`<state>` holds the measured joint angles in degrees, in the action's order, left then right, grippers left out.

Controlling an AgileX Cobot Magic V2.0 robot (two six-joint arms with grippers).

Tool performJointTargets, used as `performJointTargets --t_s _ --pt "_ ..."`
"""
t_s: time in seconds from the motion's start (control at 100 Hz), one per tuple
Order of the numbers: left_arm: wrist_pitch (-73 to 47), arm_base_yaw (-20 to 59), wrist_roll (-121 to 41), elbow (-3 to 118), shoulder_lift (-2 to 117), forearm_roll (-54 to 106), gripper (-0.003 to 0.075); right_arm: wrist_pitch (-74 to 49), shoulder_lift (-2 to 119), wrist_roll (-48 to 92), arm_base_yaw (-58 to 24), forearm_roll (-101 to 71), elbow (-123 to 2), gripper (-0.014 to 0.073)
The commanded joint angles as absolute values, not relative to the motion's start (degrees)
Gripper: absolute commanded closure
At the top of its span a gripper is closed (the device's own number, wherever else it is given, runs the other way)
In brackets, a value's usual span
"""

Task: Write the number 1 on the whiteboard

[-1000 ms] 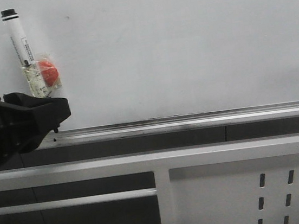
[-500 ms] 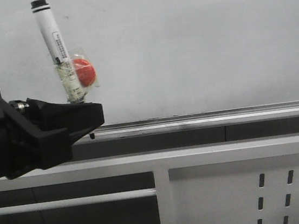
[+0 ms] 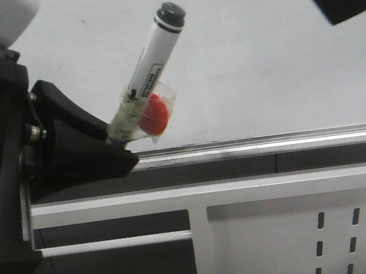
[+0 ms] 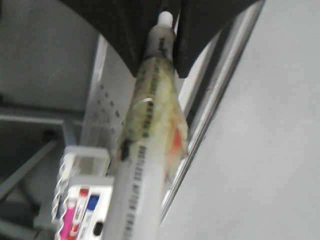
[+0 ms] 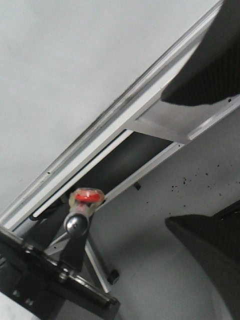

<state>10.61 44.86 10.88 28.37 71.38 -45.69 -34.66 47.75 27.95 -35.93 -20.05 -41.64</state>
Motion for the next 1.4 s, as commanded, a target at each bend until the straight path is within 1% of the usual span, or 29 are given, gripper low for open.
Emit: performJointTargets --t_s 0.0,0.11,0.2,0.3,0.43,0.84,0.94,1.03,1.08,1.15,1.2,1.24,1.39 --pt "0.5 48.0 10.9 33.1 68.3 -46.5 0.0740 -29.7 50.4 30.4 -37.4 -20.0 -44.4 0.0151" --pt "-8.5 51.6 10.9 36.2 67.9 -46.5 0.0740 -26.9 53.2 31.7 -40.2 -20.0 -45.8 0.0151" --pt "-11.2 53.5 10.9 37.8 67.9 -46.5 0.0740 -24.6 55.4 32.4 -42.3 -20.0 -47.1 0.0151" --pt "-11.4 54.1 10.9 38.6 67.8 -46.5 0.0740 -22.1 57.7 32.4 -44.4 -19.8 -48.2 0.0151" --pt "-11.2 54.1 10.9 39.1 67.8 -46.5 0.0740 -20.0 60.4 32.9 -44.6 -19.0 -49.2 0.0151" --pt "-8.0 54.1 10.9 39.1 67.8 -46.5 0.0740 -19.6 65.1 32.9 -44.8 -19.0 -52.2 0.0159" --pt "-7.9 54.1 10.9 39.1 67.8 -46.5 0.0740 -19.6 65.1 32.9 -44.8 -19.0 -52.2 0.0210" --pt "-7.5 54.1 10.9 39.1 67.8 -46.5 0.0740 -20.1 65.1 32.9 -44.8 -19.0 -52.2 0.0281" --pt "-7.4 54.1 10.9 39.1 67.8 -47.0 0.0740 -20.5 65.1 32.9 -44.8 -19.0 -52.2 0.0335" --pt "-7.1 54.1 10.9 39.1 67.8 -47.7 0.0740 -20.8 65.1 32.9 -44.8 -19.0 -52.2 0.0449" --pt "-6.5 54.1 10.9 39.1 67.8 -48.2 0.0740 -21.2 65.1 32.9 -44.8 -19.0 -52.2 0.0582" --pt "-6.1 54.1 10.9 39.1 67.8 -48.4 0.0740 -21.4 65.1 32.9 -44.8 -19.0 -52.2 0.0667" --pt "-5.8 54.1 10.9 39.3 67.8 -50.0 0.0735 -21.8 65.1 32.9 -44.8 -19.1 -52.2 0.0664"
